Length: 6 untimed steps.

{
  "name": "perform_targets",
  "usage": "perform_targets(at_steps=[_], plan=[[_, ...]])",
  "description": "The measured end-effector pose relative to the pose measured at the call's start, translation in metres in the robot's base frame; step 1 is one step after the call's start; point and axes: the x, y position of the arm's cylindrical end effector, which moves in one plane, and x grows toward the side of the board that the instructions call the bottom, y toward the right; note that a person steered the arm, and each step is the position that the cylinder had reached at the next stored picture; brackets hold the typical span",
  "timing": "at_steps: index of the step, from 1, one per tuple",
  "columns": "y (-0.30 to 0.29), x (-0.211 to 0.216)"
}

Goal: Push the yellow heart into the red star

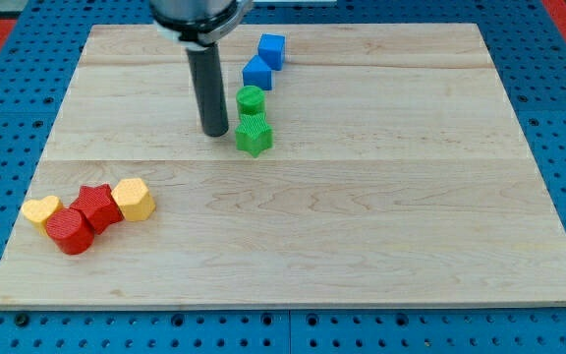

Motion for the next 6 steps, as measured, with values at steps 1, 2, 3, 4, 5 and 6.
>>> perform_targets(at_steps=[1, 2, 3, 4, 5, 6], plan=[[-0.036, 0.012], [-0.085, 0.023], [-0.140, 0.041], [-0.177, 0.074], [-0.201, 0.111], [-0.194, 0.125]])
